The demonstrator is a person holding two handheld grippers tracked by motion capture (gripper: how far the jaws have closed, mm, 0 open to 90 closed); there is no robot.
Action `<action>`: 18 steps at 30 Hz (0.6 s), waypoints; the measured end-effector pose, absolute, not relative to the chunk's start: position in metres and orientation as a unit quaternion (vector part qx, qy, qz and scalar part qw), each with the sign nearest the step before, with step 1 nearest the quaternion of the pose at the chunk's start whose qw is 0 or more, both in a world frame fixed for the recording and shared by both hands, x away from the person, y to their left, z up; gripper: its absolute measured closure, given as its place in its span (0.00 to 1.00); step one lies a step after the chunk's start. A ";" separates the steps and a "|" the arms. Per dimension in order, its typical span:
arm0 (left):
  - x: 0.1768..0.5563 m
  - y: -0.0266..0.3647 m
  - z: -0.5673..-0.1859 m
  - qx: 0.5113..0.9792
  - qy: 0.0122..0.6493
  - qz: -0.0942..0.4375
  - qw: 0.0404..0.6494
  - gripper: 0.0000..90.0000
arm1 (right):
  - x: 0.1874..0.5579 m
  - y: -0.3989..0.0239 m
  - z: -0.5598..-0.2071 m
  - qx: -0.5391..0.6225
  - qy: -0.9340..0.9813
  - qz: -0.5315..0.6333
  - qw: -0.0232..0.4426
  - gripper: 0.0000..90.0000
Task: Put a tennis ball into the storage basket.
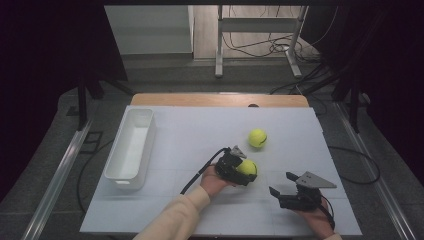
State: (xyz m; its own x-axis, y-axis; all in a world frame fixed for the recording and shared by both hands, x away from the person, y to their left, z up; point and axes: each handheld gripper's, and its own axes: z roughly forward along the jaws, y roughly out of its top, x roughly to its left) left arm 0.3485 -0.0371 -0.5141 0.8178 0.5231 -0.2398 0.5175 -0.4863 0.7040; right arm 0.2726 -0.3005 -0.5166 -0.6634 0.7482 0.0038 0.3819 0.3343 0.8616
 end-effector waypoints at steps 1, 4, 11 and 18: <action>0.348 -0.035 -0.513 0.862 0.299 0.002 0.410 0.29 | 0.273 -0.300 -0.517 0.357 0.791 0.453 0.202 0.18; 0.346 -0.031 -0.513 0.858 0.303 0.001 0.414 0.29 | 0.272 -0.300 -0.517 0.357 0.792 0.452 0.203 0.18; 0.345 -0.025 -0.513 0.858 0.305 -0.001 0.413 0.29 | 0.272 -0.300 -0.517 0.358 0.792 0.450 0.207 0.18; 0.342 -0.014 -0.511 0.854 0.307 0.004 0.421 0.29 | 0.272 -0.301 -0.517 0.358 0.791 0.450 0.209 0.18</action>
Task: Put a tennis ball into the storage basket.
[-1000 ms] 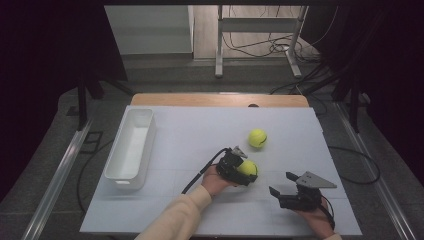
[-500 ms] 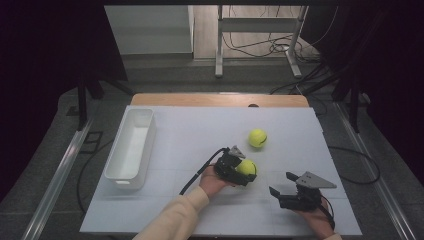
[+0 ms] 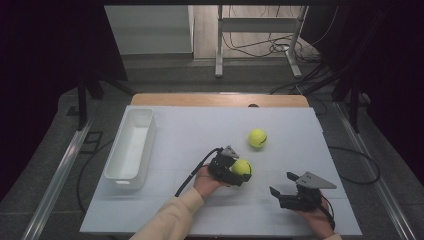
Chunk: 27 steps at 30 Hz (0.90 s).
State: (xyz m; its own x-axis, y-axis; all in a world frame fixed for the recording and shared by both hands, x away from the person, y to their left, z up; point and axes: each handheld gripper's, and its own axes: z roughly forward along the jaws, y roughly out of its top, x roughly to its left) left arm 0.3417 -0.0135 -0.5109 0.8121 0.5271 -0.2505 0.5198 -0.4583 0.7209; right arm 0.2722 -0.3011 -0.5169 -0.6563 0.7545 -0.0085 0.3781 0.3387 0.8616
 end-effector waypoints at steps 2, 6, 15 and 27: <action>0.340 -0.009 -0.510 0.853 0.308 0.007 0.421 0.29 | 0.272 -0.301 -0.517 0.359 0.790 0.451 0.210 0.18; 0.336 0.001 -0.508 0.850 0.308 0.011 0.427 0.29 | 0.272 -0.301 -0.517 0.359 0.791 0.450 0.211 0.18; 0.330 0.015 -0.504 0.844 0.312 0.015 0.435 0.29 | 0.272 -0.301 -0.517 0.360 0.791 0.448 0.211 0.18; 0.327 0.026 -0.502 0.842 0.315 0.016 0.438 0.29 | 0.272 -0.301 -0.517 0.359 0.792 0.445 0.212 0.18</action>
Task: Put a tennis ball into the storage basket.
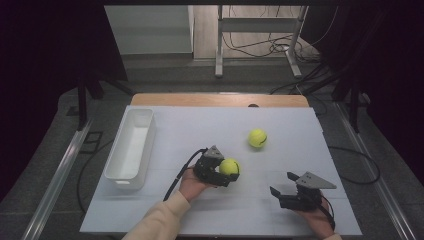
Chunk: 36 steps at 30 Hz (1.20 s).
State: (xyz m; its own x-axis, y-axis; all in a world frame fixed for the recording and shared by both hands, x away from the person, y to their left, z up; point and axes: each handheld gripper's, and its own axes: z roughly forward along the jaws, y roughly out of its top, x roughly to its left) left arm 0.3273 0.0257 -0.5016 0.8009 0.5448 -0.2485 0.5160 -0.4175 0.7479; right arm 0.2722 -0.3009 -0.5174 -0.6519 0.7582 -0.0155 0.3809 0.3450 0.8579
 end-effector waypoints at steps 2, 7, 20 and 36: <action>0.326 0.028 -0.501 0.840 0.316 0.013 0.441 0.29 | 0.272 -0.301 -0.517 0.360 0.792 0.446 0.212 0.18; 0.323 0.034 -0.498 0.839 0.314 0.015 0.445 0.29 | 0.272 -0.301 -0.517 0.359 0.792 0.445 0.212 0.18; 0.317 0.053 -0.482 0.827 0.317 0.027 0.463 0.29 | 0.272 -0.300 -0.517 0.355 0.793 0.446 0.212 0.18; 0.316 0.070 -0.470 0.811 0.327 0.032 0.483 0.29 | 0.272 -0.300 -0.516 0.354 0.793 0.448 0.213 0.18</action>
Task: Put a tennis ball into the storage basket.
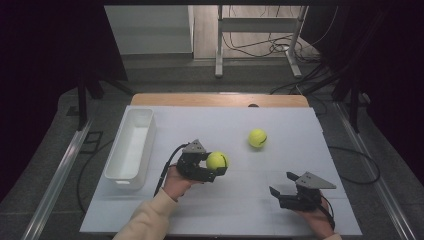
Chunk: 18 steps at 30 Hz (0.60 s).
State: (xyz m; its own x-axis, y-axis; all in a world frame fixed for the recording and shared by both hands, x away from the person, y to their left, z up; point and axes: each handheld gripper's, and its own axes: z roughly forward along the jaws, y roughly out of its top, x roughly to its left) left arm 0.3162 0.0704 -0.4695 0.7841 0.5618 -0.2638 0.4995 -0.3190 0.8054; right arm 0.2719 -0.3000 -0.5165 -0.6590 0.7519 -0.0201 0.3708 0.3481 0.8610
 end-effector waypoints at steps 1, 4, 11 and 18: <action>0.316 0.072 -0.469 0.809 0.329 0.032 0.486 0.29 | 0.272 -0.300 -0.517 0.354 0.793 0.448 0.212 0.18; 0.317 0.077 -0.466 0.806 0.330 0.035 0.490 0.29 | 0.272 -0.300 -0.517 0.353 0.793 0.448 0.212 0.18; 0.317 0.085 -0.461 0.800 0.335 0.041 0.496 0.29 | 0.272 -0.300 -0.517 0.354 0.793 0.448 0.212 0.18; 0.318 0.093 -0.456 0.795 0.339 0.046 0.501 0.29 | 0.272 -0.300 -0.516 0.352 0.793 0.449 0.212 0.18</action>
State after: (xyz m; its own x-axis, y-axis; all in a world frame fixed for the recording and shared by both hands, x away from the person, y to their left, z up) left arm 0.3185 0.0928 -0.4557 0.7654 0.5857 -0.2666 0.4936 -0.2684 0.8273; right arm 0.2718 -0.3000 -0.5163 -0.6621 0.7491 -0.0201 0.3681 0.3485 0.8620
